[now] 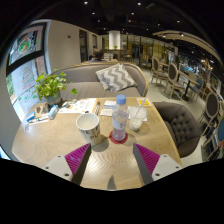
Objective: Pour water
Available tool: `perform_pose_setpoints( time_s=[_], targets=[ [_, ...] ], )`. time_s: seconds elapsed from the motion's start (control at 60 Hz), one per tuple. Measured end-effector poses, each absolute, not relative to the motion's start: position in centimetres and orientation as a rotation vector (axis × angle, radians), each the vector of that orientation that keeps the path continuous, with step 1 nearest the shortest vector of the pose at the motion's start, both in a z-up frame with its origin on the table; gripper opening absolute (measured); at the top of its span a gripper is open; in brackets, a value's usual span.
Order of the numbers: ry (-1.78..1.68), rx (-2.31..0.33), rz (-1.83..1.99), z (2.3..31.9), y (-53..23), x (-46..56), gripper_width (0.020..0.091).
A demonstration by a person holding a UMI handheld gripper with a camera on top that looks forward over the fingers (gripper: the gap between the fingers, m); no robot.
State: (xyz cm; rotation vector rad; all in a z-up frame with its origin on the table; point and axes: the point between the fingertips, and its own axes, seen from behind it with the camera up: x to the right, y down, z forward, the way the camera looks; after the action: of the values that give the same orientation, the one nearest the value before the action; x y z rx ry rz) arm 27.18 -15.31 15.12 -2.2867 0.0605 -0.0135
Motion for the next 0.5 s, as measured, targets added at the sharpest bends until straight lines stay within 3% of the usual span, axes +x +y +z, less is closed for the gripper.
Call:
perform_pose_setpoints(
  time_s=[0.233,0.5],
  targets=[
    [0.081,-2.290,-0.035,17.9,-22.2,23.7,0.0854],
    [0.078,-2.264,-0.074,19.4,-24.7,22.9,0.0854]
  ],
)
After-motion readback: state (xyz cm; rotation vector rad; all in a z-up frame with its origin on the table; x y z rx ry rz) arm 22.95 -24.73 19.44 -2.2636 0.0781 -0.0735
